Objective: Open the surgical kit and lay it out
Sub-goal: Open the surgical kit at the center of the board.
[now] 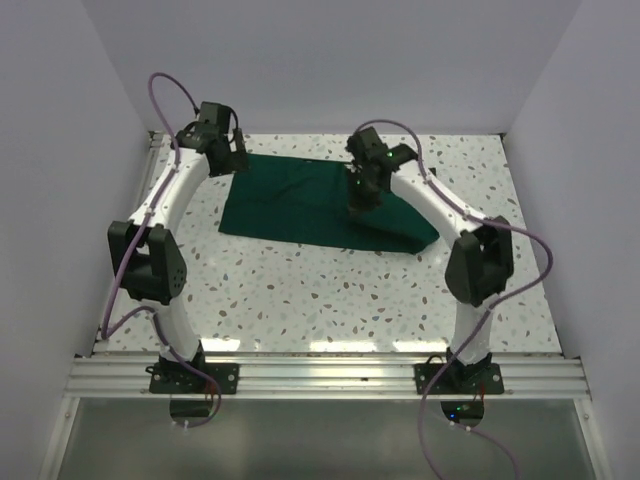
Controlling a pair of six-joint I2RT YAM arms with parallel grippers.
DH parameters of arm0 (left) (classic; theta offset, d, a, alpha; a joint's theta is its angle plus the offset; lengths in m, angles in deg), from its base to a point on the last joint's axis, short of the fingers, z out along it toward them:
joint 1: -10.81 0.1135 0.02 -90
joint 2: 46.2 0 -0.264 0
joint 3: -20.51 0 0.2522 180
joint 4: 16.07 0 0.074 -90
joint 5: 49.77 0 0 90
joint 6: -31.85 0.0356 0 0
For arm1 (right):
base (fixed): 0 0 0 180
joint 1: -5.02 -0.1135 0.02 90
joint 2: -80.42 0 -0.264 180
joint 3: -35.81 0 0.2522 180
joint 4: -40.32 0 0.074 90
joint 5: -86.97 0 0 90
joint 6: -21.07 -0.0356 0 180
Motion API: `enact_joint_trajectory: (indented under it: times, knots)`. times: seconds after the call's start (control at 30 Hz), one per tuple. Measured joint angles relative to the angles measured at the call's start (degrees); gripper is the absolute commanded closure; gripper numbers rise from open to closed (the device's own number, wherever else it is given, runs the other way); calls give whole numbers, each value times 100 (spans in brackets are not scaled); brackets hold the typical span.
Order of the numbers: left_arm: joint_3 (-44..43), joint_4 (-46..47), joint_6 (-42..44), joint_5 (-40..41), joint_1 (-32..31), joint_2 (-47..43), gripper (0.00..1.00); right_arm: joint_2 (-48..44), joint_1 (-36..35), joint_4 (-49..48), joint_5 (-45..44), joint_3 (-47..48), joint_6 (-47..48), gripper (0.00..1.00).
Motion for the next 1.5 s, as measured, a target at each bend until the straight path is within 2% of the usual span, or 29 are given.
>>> enact_joint_trajectory:
  times: [0.1,0.2,0.3,0.43,0.53,0.8,0.93,1.07,1.17,1.33,1.5]
  knots:
    - [-212,39,-4,92,2,-33,0,-1596,-446,81,114,-1810,-28,100]
    - [-184,55,-13,131,4,-61,0,-3451,-278,334,-17,-3134,-195,100]
    - [11,122,-57,114,7,-101,0,-4872,-52,643,-566,-3705,-503,100]
    - [374,144,-160,-24,7,-116,0,-5580,-76,1303,-1325,-4072,-1069,100]
    - [503,136,-199,-83,7,-116,0,-5532,-74,1641,-1569,-4422,-1451,100]
    - [518,103,-199,-17,7,-319,1,-5751,-76,1884,-1370,-5147,-1790,100]
    - [1191,245,-291,-181,7,-942,0,-5687,-76,1926,-1373,-5139,-1781,100]
    - [2736,868,-487,-791,0,-1937,0,-4887,-74,2035,-1373,-4837,-1692,100]
    - [3545,1261,-693,-1298,-17,-2186,0,-4052,-74,1947,-1388,-4422,-1539,100]
    - [4033,1993,-1082,-1882,-28,-1919,1,-3265,-76,1893,-1425,-3628,-1185,100]
    - [4146,2787,-1528,-2002,-28,-1650,2,-2811,-74,1880,-1480,-3104,-879,100]
